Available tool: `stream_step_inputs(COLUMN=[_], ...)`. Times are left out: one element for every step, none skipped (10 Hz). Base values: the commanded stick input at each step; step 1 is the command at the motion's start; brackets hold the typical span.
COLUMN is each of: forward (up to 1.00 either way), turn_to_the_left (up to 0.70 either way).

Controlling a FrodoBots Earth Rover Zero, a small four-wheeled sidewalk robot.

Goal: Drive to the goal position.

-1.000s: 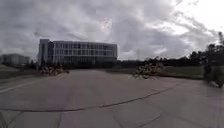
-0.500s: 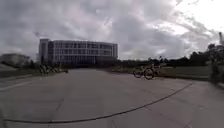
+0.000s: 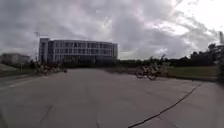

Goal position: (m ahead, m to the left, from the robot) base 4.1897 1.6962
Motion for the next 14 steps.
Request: stream_step_inputs(forward=[0.7, 0.7, 0.7, 0.7, 0.7, 0.7, 0.7, 0.7, 0.7, 0.7, 0.7, 0.7, 0.7, 0.7], turn_to_the_left=[0.0, 0.0, 0.02, 0.06, 0.09, 0.15, 0.27, 0.35, 0.35, 0.35, 0.35, 0.35, 0.33, 0.21])
